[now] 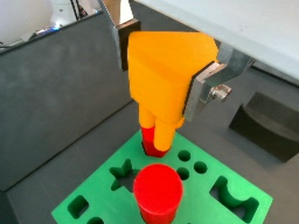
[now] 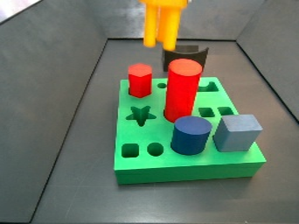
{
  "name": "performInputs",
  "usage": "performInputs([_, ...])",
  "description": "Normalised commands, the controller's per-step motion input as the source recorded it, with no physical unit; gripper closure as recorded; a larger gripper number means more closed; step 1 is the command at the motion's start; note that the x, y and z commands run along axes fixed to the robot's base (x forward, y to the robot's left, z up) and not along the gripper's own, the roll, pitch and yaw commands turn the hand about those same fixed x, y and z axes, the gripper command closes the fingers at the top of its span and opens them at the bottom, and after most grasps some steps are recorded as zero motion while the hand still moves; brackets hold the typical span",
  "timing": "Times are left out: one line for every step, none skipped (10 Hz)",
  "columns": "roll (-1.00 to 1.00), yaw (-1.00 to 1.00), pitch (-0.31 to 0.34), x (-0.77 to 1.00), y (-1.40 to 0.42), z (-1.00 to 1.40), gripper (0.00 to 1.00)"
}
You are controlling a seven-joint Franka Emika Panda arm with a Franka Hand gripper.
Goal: Pick up the 3 prong object. Move up. Place the 3 prong object on the fixture. Regrasp the 3 prong object. Move to above the board. Insert the 3 prong object.
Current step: Insert the 3 prong object.
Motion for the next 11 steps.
performInputs([0.05,-0.15,0.076,0.34,0.03,-0.27,1.00])
performInputs([0.00,0.00,0.000,-0.05,0.00,-0.03,1.00])
performInputs([0.02,0.00,0.000,0.00,0.00,-0.04,1.00])
performInputs([-0.01,-0.36,0.000,0.18,0.14,-0.17,1.00])
performInputs([0.00,-0.82,0.000,0.27,0.19,-0.25,1.00])
performInputs([0.00,-0.85,0.000,0.25,0.16,-0.28,1.00])
performInputs([0.00,-0.90,0.000,0.21,0.10,-0.33,1.00])
performInputs([-0.04,-0.91,-0.003,0.18,0.07,-0.37,1.00])
performInputs([-0.05,-0.92,-0.014,0.18,0.04,-0.38,1.00])
performInputs([-0.07,-0.93,-0.016,0.17,0.01,-0.37,1.00])
performInputs([-0.07,-0.94,-0.013,0.16,0.00,-0.36,1.00])
